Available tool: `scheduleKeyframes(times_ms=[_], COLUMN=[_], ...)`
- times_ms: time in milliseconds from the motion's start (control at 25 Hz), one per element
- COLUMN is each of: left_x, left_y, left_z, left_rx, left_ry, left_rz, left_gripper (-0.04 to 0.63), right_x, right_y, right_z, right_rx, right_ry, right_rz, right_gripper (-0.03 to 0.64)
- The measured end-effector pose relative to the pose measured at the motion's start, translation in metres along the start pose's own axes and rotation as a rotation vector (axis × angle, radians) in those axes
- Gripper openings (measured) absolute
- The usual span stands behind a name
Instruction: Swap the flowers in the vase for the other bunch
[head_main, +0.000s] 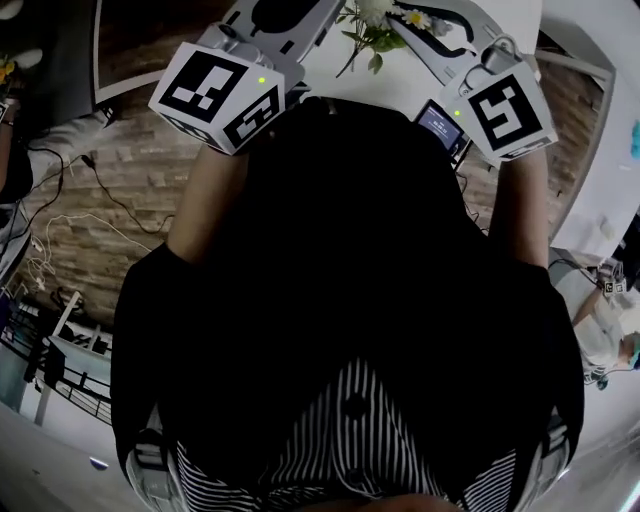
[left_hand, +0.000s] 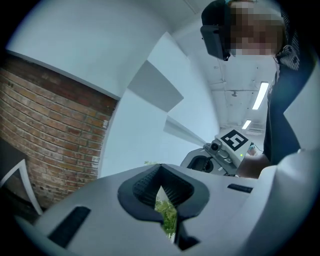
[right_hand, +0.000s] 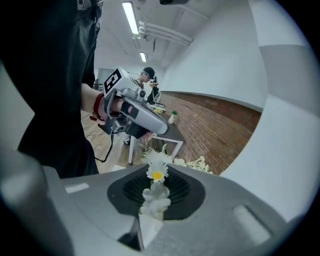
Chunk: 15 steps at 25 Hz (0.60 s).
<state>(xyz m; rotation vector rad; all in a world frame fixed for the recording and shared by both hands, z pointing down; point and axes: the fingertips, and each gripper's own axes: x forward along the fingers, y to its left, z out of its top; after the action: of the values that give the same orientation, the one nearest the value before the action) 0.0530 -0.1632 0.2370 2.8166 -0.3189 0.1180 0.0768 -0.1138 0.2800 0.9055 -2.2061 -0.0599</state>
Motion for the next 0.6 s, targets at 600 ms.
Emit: scheduleKeyframes(times_ms=[600], left_x=[-0.124], left_y=[0.117], left_z=[-0.024], left_rx=[-0.093], left_ry=[-0.007], left_rz=[0.269], left_gripper=[0.0], right_x=[0.194], right_y=[0.027], right_z=[0.024], right_rx=[-0.006], right_ry=[0.02], right_rz=[0.265], right_gripper=[0.046])
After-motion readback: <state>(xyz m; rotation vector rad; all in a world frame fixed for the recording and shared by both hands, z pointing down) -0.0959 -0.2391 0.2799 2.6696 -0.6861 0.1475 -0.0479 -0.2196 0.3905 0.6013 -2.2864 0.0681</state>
